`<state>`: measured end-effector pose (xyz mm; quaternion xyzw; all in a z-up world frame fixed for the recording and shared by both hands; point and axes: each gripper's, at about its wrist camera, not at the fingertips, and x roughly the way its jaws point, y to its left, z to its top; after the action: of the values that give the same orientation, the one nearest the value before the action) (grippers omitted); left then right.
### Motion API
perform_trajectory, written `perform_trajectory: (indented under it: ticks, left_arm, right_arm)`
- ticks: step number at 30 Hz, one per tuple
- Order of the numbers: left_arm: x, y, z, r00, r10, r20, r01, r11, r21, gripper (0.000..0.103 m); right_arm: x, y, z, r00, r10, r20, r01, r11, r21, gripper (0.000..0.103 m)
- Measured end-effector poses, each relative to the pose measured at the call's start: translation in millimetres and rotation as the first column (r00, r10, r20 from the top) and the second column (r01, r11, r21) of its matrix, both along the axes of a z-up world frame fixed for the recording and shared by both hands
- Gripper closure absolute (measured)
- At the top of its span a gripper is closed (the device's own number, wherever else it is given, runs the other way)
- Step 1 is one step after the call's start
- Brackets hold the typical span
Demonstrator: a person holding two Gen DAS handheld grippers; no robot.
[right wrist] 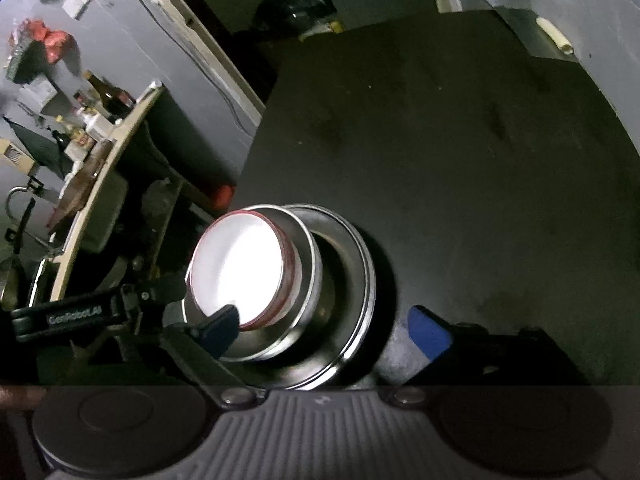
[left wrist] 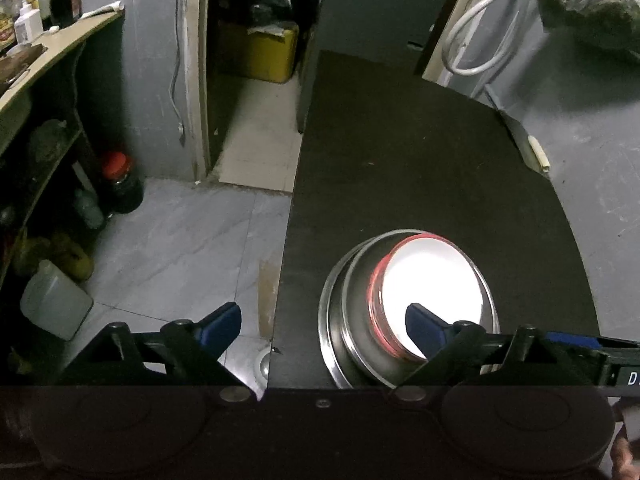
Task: Organize plates and bowls
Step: 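Open both grippers and pull them back from the stacked bowls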
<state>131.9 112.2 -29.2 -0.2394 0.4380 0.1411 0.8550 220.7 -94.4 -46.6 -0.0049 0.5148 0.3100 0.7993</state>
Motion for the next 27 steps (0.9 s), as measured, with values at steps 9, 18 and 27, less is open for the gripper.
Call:
perform_trajectory:
  ticks: [9,18,27]
  left_arm:
    - [-10.4,-12.2,9.2,0.998,-0.022,0.052,0.022,1.000,0.004,0.005]
    - [-24.6,-3.1,22.7,0.986,-0.058,0.154,0.054,0.998,0.029,0.001]
    - [-43.1,10.8,23.1,0.973,-0.131,0.188,0.127,0.991,0.033,0.001]
  right_arm:
    - [-15.2,-1.7,23.8,0.989,0.031,0.142,-0.044,0.995,0.085,0.000]
    - [-36.5,11.3,42.3,0.963,0.008,0.270,-0.044,0.991,0.126,0.000]
    - [-74.1,14.5,46.6,0.932,-0.091,0.350,0.044,0.989,0.141,0.000]
